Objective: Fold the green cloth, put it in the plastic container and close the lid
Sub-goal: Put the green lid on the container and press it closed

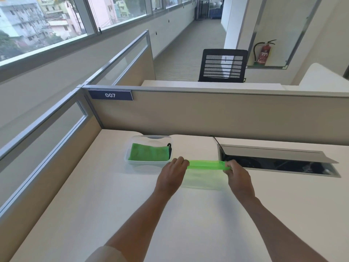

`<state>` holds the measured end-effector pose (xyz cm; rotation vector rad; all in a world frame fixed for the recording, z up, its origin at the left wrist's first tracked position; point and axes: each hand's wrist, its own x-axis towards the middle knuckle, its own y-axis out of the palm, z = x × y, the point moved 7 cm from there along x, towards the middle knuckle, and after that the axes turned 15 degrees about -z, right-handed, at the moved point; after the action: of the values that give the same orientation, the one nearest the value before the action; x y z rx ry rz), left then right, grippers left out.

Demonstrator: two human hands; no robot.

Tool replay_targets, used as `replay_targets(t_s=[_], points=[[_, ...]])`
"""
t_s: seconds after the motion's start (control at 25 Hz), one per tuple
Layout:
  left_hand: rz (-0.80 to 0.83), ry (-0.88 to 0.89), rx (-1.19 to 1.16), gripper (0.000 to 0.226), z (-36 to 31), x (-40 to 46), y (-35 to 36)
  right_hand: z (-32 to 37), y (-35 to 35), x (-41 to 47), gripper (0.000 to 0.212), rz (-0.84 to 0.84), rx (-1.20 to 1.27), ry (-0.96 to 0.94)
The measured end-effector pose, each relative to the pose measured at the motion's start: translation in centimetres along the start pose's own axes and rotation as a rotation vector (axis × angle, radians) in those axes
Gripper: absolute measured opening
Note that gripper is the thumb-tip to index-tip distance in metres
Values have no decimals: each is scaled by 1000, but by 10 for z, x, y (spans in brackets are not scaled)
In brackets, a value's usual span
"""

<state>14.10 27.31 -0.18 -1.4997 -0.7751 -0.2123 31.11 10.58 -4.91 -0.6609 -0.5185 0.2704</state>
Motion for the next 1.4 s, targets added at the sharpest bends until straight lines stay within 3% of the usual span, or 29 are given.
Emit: replay_targets(t_s=[0.12,0.24,0.48,0.56,0.72,0.92,1.08,1.2,1.4], points=[[-43,14,-18,20,8,6,-15,8,-14,7,18,-24,40,5],[-105,-63,-91,29,19,13,-30,26,-29,11,14,-72,96,-77],[-270,-470,-429,45,54,21,-52,74,-41,27,8,-175,223,-137],[-281,-594,-519,56,69,15,-55,89,-38,32,6,-220,246,-102],[-259,-648,-509,69,98,-1,-63,110,-22,38,12,-296,322,68],[-252,-762,-423,65,143,-19,-67,145,20,37,17,-241,428,260],[-223,-831,-372,60,175,-31,-64,169,60,33,30,-54,477,277],[-163,-828,-311,57,194,-35,-56,177,86,30,51,34,394,268],[-81,-827,-243,55,216,-31,-41,178,126,27,65,72,211,282]])
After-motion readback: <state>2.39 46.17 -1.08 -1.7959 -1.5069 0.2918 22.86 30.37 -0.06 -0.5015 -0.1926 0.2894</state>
